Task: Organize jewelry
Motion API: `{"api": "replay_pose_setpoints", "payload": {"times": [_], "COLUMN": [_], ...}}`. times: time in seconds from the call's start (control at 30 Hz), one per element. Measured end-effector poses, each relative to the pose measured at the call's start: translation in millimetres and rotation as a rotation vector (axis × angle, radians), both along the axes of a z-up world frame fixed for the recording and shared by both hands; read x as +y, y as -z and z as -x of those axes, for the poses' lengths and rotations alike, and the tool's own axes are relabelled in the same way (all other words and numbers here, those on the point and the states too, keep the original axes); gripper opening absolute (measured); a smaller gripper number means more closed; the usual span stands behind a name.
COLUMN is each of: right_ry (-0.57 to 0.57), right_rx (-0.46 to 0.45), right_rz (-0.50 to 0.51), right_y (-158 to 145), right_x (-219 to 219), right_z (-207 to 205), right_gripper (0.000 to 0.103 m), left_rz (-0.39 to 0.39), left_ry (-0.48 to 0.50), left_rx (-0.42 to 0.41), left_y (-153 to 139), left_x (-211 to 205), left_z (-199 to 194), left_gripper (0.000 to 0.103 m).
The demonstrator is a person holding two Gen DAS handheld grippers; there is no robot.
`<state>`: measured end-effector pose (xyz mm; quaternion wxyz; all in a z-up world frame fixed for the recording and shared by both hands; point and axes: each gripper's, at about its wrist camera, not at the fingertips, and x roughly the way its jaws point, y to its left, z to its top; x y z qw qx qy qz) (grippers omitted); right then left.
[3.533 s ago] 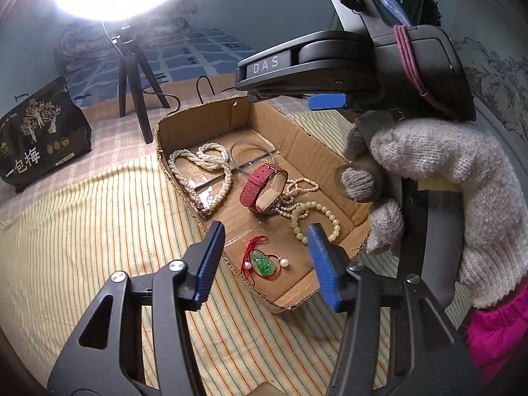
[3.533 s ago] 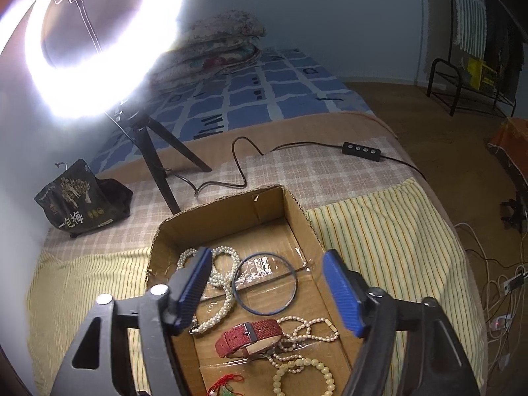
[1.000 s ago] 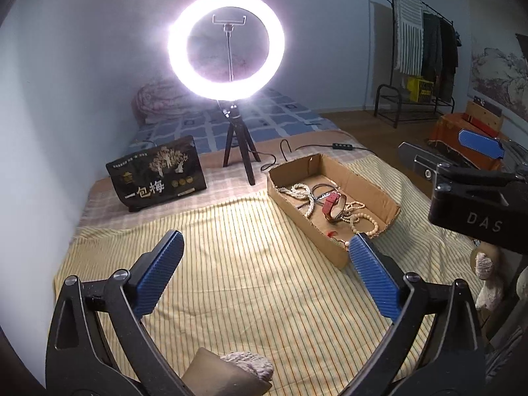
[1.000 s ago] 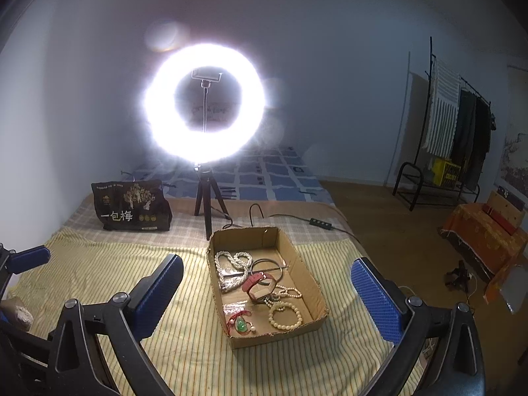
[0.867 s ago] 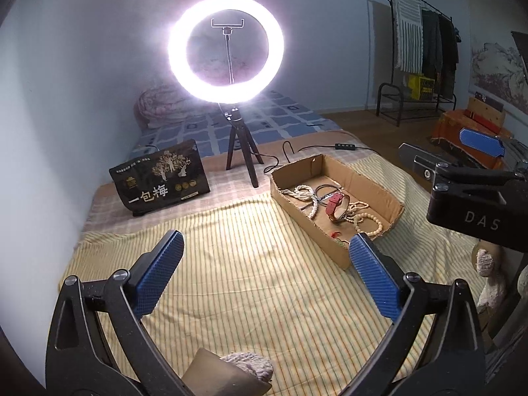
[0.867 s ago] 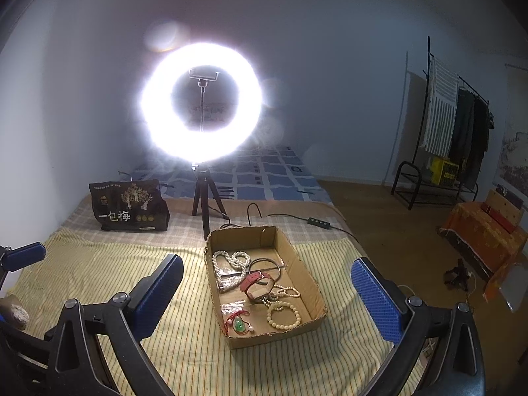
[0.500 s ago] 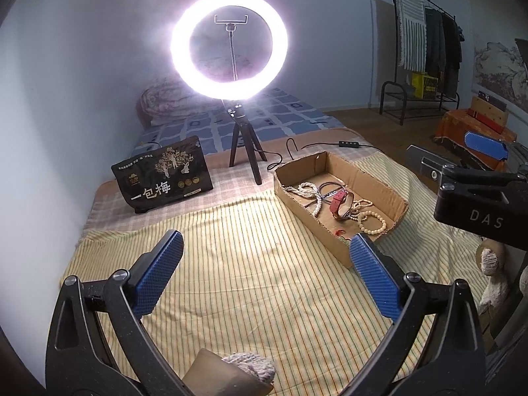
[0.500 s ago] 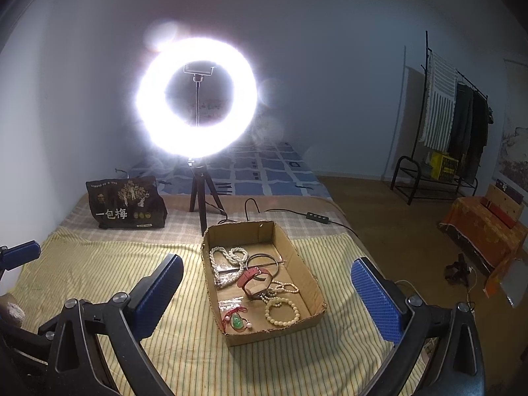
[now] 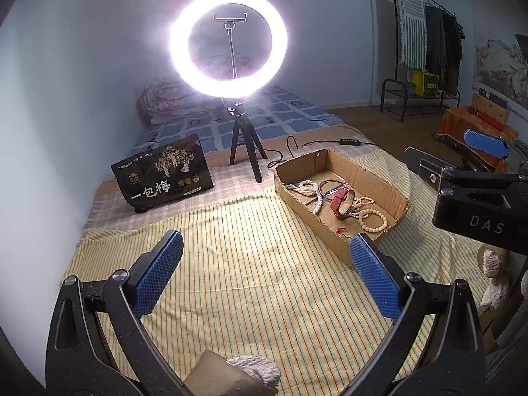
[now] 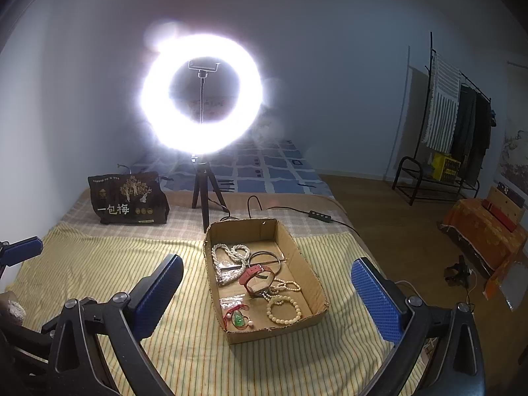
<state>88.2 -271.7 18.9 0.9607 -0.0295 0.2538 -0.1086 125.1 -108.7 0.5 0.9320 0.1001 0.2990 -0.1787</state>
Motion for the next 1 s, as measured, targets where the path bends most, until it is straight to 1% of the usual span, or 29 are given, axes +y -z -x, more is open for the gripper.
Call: {"api": "replay_pose_setpoints", "payload": {"times": [1.0], "right_ry": [-0.017], "right_rx": [0.02], "right_rz": [0.006], "right_y": [1.5], "right_x": [4.8], "right_z": [0.7], "right_gripper": [0.103], "left_rz": [-0.003], "left_ry": [0.002], "left_rx": [-0.004], "left_y": [0.4], "left_x": [0.1], "left_z": [0.9], "left_gripper": [0.103]}}
